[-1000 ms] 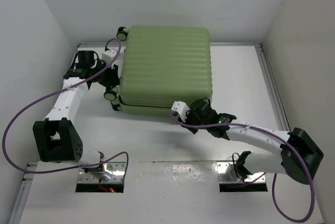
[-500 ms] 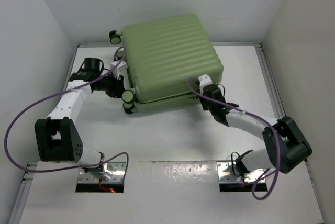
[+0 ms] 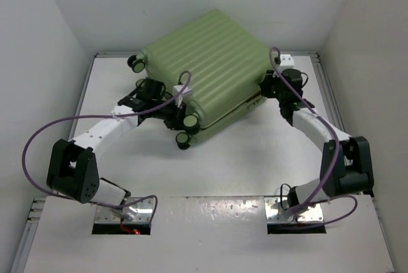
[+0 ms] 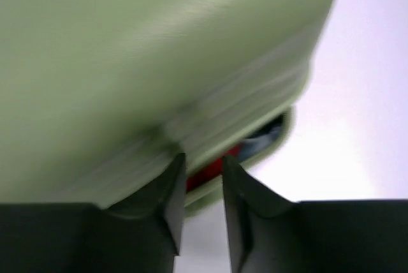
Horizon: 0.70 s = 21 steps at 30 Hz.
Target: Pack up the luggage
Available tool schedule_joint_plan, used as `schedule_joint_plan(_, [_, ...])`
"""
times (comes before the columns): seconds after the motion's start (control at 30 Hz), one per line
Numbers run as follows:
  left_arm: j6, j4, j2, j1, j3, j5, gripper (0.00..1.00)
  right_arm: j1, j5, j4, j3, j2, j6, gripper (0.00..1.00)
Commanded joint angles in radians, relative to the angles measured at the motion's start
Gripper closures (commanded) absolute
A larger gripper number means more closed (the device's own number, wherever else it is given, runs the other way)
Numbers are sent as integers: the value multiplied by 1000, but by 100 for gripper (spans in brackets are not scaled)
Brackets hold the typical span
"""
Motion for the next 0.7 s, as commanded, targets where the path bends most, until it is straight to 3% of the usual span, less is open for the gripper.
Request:
schedule_joint_plan(0.0, [-155,159,-13,-99,47,71,84,-35,-354,91,42,-109,99,68])
schedule_joint_plan(0.03, [-170,159,-2,-110,61,31,83,-40,-437,52,36,-166,110,63])
schedule_joint_plan(0.13, [-224,214,-34,-82,87,-83,69,-55,-638,-70,44,-258,233,61])
schedule_joint_plan(0.23, [-269,295,-132,0,37,-199,55,-6,-715,-170,26,-336,327,51])
schedule_joint_plan(0.37, [-269,288,-269,88,-11,-242,41,155,-755,-206,-17,-355,416,41])
schedule_joint_plan(0.43, [-269,237,-321,129,-39,-294,25,233,-777,-212,-18,-346,475,37])
schedule_joint_plan(0.57, [-259,177,-390,211,-95,-344,20,301,-818,-227,-27,-245,544,32])
schedule_joint_plan(0.63, [-259,165,-411,263,-120,-344,19,328,-792,-206,-45,-234,532,32])
schedule_joint_plan(0.67, [-270,165,-411,278,-132,-370,19,339,-709,-234,-41,-222,481,29])
